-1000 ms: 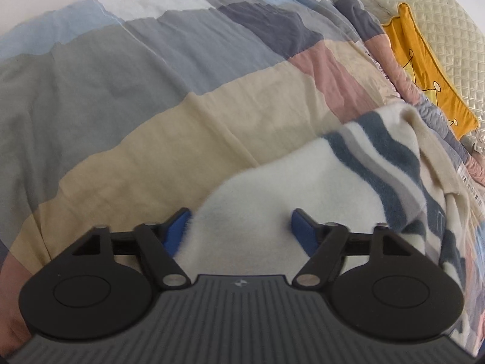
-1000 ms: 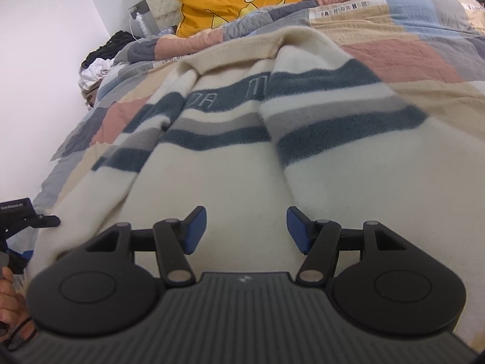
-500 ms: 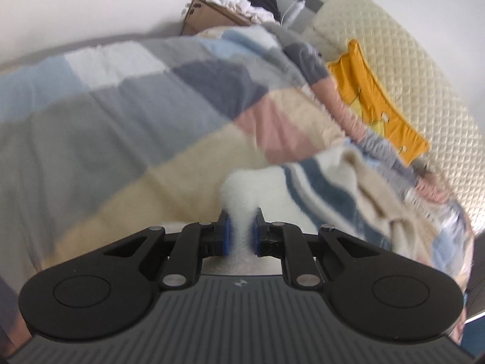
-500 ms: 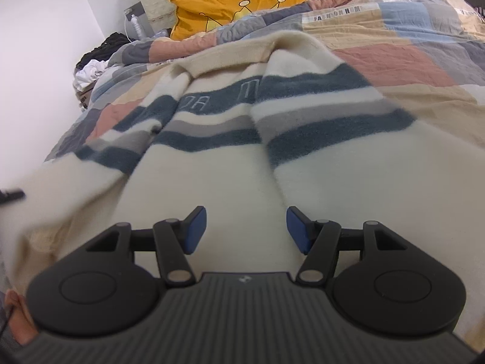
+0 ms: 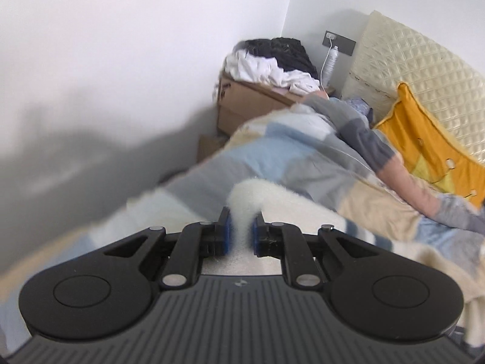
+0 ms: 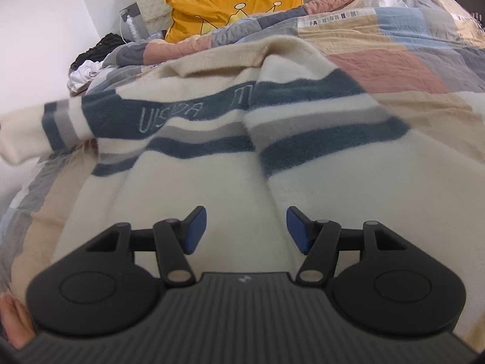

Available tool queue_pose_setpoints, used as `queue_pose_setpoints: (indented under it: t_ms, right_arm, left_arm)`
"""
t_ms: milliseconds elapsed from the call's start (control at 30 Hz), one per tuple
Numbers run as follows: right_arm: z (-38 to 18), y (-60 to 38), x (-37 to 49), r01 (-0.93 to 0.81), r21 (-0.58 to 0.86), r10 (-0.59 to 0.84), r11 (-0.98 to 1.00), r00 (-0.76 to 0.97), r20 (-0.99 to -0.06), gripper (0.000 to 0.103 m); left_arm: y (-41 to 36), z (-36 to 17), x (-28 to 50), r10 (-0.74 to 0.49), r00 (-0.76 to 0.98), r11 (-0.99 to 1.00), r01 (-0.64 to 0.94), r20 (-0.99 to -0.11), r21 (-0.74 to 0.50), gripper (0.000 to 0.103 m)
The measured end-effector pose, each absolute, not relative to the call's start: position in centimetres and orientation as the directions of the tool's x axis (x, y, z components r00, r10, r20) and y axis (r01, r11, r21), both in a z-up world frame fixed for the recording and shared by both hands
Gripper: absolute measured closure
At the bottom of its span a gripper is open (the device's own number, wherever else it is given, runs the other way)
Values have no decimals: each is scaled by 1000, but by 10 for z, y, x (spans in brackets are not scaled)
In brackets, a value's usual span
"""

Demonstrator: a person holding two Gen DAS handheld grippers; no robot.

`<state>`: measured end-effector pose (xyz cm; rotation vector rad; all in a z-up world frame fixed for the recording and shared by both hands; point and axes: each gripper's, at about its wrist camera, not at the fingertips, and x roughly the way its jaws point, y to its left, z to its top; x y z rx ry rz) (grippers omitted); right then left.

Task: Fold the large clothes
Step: 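Pinch the blanket's fluffy edge with the left gripper, pull it straight, release, then grasp the blanket corner with the right gripper, pull it flat, release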

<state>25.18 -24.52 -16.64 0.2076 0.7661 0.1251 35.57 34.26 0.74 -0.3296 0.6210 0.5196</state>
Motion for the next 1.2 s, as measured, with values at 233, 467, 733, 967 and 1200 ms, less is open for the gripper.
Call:
queue_pose_setpoints:
  t_ms: [233, 467, 733, 967, 1200]
  right_arm:
    - [-167, -243, 261, -6, 195, 138, 981, 726, -673, 42]
    - [-171, -250, 273, 41, 186, 98, 982, 730, -676, 42]
    - [-172, -250, 277, 37, 170, 89, 985, 735, -672, 42]
    - [-154, -250, 258, 21, 120, 56, 993, 797, -601, 42]
    - [-135, -252, 239, 31, 68, 8, 997, 856, -516, 42]
  left_arm:
    - [378, -79, 426, 450, 577, 808, -588, -681, 36, 88]
    - [391, -175, 442, 434, 527, 834, -542, -730, 105, 86]
    - [384, -158, 429, 446, 527, 833, -539, -723, 122, 67]
    - [337, -122, 387, 448, 535, 857, -486, -716, 172, 47]
    - [244, -76, 329, 262, 647, 944, -328, -716, 49, 47]
